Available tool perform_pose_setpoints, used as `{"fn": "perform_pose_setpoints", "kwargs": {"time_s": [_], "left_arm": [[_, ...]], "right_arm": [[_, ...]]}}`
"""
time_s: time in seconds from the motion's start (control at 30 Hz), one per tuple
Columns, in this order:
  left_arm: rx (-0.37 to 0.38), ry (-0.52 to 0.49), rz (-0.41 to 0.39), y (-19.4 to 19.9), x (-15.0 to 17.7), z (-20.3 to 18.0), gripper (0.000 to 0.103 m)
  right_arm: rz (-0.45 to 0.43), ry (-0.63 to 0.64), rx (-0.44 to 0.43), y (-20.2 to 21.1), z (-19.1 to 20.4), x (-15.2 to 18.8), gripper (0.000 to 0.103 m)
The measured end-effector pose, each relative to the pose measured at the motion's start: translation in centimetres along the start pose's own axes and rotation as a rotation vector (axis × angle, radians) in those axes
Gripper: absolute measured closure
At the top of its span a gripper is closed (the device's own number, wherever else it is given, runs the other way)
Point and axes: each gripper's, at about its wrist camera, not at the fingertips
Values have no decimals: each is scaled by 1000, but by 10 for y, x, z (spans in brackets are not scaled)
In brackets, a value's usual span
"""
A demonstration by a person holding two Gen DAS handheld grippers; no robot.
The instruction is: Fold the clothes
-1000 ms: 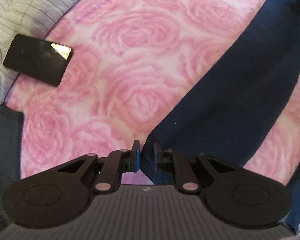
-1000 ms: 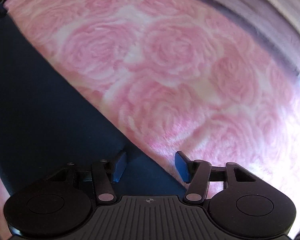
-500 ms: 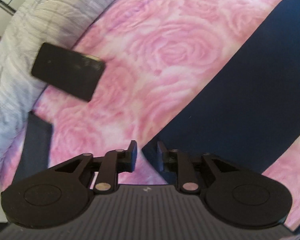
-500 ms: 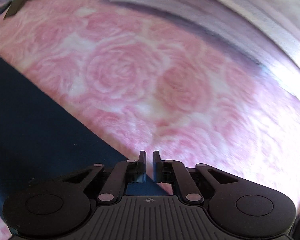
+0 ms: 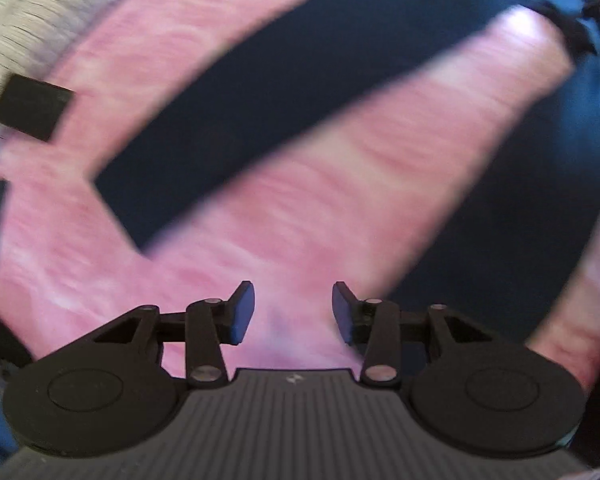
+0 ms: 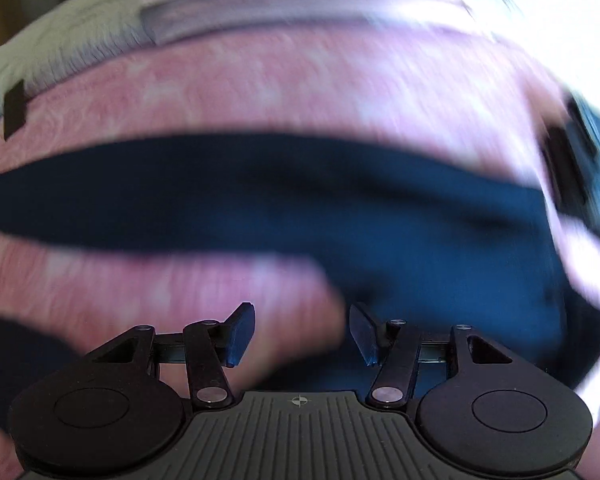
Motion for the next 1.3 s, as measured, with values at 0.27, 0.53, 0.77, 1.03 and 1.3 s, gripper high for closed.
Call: {"fn": "perform_pose_setpoints", "kwargs": {"time_s": [0.27, 0.53, 0.77, 1.03, 1.3], "left_arm": [[64, 84, 81, -16, 43, -28, 57], [102, 389, 64, -27, 52, -14, 70], [36, 479, -40, 44, 58, -31, 93], [8, 543, 129, 60, 112, -68, 93], [51, 477, 184, 33, 111, -71, 93]], "right_arm": [[109, -271, -13, 30, 12, 91, 47], [161, -258, -83, 13, 19, 106, 47], [126, -233, -79, 16, -15, 98, 47], [159, -350, -88, 0, -64, 114, 47], [79, -599, -128, -15, -82, 136, 47]]}}
Point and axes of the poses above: each gripper's, at about its wrist camera, not at the fingertips, and y roughly against the way its jaws point, z to its left, x to its underside, and after that the axes turned 3 degrees about -x, right-handed
